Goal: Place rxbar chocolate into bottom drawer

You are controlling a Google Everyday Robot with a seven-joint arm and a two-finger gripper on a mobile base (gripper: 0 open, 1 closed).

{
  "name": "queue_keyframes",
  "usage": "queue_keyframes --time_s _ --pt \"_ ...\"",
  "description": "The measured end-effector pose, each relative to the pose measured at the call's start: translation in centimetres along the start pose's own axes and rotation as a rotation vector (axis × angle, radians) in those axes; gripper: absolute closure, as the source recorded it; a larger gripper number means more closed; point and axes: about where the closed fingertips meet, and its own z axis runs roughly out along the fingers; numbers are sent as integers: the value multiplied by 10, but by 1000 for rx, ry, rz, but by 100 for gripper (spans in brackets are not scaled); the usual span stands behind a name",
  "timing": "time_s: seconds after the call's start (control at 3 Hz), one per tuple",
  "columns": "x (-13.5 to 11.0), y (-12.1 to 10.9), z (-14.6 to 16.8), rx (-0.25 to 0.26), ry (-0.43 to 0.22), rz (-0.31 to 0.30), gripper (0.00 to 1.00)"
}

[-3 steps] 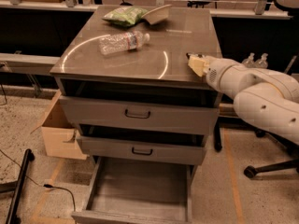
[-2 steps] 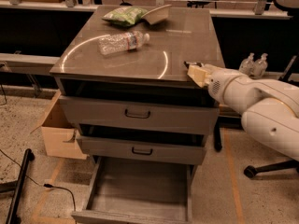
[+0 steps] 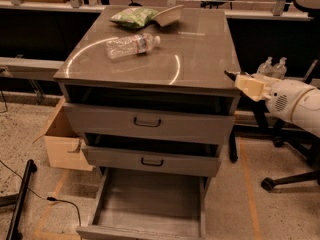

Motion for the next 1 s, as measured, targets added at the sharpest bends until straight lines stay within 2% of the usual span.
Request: queue_keyframes --time_s 0.33,0.67,1.0 --pt "-1 1 0 -2 -3 -33 100" --pt "7 8 -15 -68 19 -50 100" --pt "37 33 -56 -205 93 -127 100"
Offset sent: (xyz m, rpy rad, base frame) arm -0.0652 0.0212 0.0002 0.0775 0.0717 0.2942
